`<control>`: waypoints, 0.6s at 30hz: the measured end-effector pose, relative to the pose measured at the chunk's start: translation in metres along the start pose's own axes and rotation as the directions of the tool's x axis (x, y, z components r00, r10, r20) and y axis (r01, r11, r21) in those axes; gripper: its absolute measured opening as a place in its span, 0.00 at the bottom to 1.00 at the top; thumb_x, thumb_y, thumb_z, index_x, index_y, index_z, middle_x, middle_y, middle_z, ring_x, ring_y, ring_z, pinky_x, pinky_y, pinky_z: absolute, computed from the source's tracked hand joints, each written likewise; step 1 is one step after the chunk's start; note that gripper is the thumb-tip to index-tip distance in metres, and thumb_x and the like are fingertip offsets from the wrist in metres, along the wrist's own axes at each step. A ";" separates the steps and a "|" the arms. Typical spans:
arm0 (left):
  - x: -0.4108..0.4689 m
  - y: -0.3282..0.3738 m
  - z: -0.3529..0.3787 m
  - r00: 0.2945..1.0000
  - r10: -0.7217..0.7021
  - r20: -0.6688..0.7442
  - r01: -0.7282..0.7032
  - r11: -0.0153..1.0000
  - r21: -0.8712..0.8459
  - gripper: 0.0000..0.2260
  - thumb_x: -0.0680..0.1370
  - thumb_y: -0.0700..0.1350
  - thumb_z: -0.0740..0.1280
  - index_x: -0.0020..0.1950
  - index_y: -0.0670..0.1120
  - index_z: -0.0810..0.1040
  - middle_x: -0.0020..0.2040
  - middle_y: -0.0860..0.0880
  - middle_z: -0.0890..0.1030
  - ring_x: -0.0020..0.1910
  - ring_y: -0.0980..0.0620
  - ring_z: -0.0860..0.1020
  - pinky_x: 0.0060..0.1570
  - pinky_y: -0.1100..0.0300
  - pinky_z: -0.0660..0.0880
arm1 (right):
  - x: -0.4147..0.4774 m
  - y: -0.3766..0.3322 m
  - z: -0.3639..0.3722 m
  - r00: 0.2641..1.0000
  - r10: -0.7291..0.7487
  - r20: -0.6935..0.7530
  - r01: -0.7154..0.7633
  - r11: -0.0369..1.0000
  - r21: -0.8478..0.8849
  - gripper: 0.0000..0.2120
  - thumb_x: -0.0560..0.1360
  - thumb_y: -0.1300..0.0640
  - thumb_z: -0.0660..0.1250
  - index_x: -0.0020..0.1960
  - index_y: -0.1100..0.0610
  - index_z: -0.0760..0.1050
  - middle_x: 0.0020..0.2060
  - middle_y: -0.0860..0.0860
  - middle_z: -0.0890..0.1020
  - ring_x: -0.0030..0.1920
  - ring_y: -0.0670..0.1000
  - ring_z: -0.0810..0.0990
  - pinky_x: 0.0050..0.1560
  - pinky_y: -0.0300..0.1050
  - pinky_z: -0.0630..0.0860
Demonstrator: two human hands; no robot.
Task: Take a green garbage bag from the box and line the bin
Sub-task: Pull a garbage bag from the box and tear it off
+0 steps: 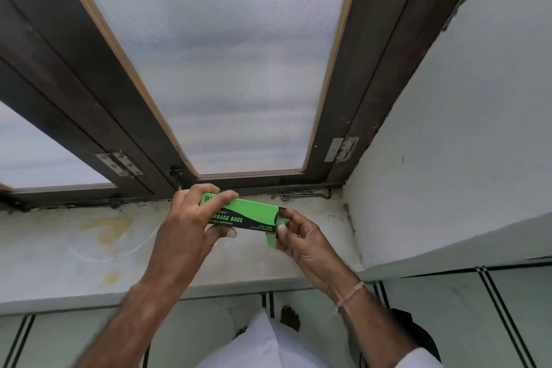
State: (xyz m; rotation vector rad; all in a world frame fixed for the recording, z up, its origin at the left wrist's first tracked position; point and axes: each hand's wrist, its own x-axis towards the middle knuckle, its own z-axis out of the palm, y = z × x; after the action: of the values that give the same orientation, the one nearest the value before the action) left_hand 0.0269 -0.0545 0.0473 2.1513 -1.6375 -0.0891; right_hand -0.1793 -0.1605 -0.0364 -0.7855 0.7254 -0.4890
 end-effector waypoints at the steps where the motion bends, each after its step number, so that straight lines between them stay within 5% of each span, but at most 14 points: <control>1: -0.001 -0.001 0.001 1.000 -0.001 0.006 0.001 1.000 -0.008 0.29 0.66 0.51 0.81 0.67 0.56 0.82 0.63 0.51 0.79 0.60 0.45 0.73 0.50 0.48 0.80 | 0.000 0.001 -0.001 1.000 0.003 0.004 -0.003 1.000 0.003 0.22 0.76 0.58 0.73 0.69 0.58 0.77 0.63 0.56 0.84 0.61 0.54 0.82 0.64 0.54 0.78; 6: -0.009 -0.018 0.015 0.991 -0.125 0.053 0.134 0.968 -0.215 0.27 0.67 0.57 0.76 0.67 0.59 0.81 0.60 0.55 0.78 0.58 0.48 0.75 0.55 0.49 0.76 | -0.004 -0.007 -0.005 0.987 -0.099 -0.123 0.075 0.979 -0.188 0.16 0.73 0.62 0.76 0.60 0.57 0.82 0.54 0.51 0.88 0.53 0.50 0.85 0.55 0.47 0.84; 10: -0.027 -0.033 0.041 0.965 -0.256 0.056 0.259 0.896 -0.362 0.26 0.69 0.51 0.80 0.67 0.57 0.81 0.60 0.53 0.78 0.59 0.48 0.78 0.56 0.49 0.78 | -0.011 -0.018 -0.017 0.957 -0.216 -0.196 0.138 0.927 -0.348 0.13 0.74 0.68 0.75 0.57 0.58 0.84 0.56 0.55 0.87 0.56 0.56 0.86 0.57 0.51 0.84; 18: -0.039 -0.042 0.074 0.962 -0.266 0.064 0.273 0.919 -0.286 0.28 0.71 0.43 0.80 0.68 0.57 0.79 0.61 0.48 0.77 0.60 0.44 0.78 0.60 0.49 0.77 | -0.034 -0.026 -0.027 0.900 -0.288 -0.328 0.187 0.934 -0.306 0.12 0.73 0.66 0.77 0.54 0.55 0.85 0.53 0.53 0.86 0.54 0.52 0.86 0.55 0.46 0.83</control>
State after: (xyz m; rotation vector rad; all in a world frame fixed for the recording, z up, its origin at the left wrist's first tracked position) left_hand 0.0306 -0.0313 -0.0438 2.1325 -1.2376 -0.4160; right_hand -0.2246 -0.1675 -0.0157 -1.0596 1.0664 -0.7877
